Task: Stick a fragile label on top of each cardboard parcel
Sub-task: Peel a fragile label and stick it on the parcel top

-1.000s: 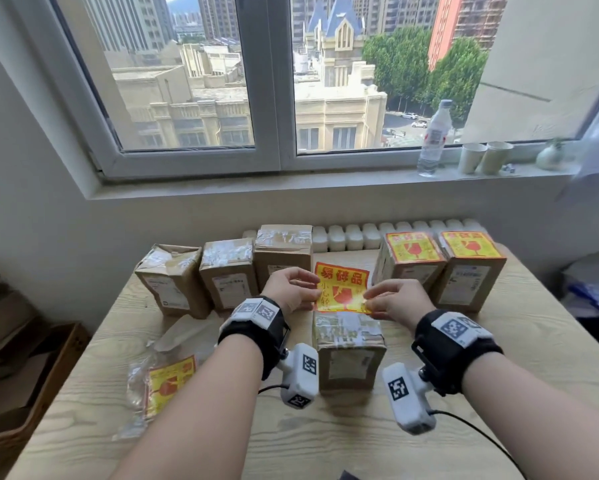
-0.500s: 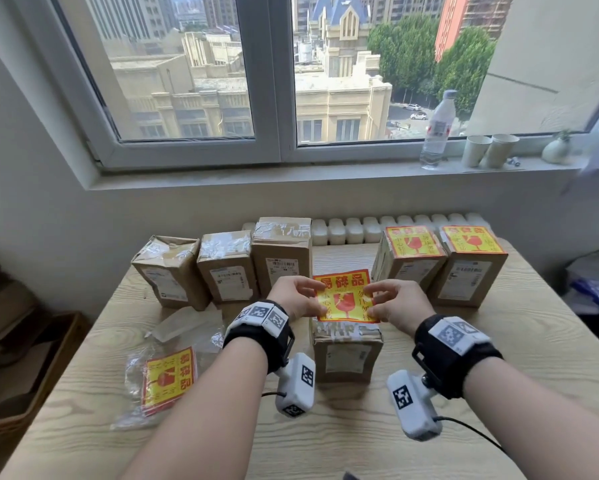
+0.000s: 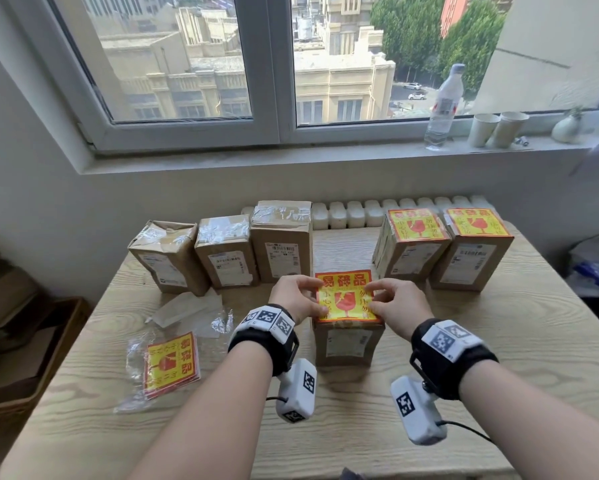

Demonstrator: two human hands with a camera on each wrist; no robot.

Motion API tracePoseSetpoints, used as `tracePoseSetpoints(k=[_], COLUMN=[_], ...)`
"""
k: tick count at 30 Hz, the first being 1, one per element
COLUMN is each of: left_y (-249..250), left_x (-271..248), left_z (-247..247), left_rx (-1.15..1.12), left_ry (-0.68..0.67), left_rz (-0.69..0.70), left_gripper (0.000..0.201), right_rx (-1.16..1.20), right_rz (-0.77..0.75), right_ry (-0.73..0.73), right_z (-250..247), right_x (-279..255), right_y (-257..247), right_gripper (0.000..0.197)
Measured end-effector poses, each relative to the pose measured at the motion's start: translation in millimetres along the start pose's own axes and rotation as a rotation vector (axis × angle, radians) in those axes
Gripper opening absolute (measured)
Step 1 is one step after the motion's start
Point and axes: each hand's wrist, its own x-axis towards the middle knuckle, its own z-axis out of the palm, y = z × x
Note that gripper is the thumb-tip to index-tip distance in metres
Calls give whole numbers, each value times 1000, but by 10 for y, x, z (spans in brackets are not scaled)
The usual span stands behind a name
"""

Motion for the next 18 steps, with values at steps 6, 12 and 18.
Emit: tracePoseSetpoints(k=[6, 12, 18], left_y=[-13, -20, 13], left_x=[-1, -28, -59], left_z=[54, 78, 111], left_rx=[50, 106, 216], left_ry=[25, 48, 81], left_rz=[19, 46, 100], left_gripper=[58, 62, 67], right_rx=[-43, -90, -144], right_rz=[2, 4, -6], right_ry=[16, 13, 28], right_z=[13, 34, 46], right_x=[-13, -8, 0], right_y=[35, 31, 18], right_gripper=[26, 27, 31])
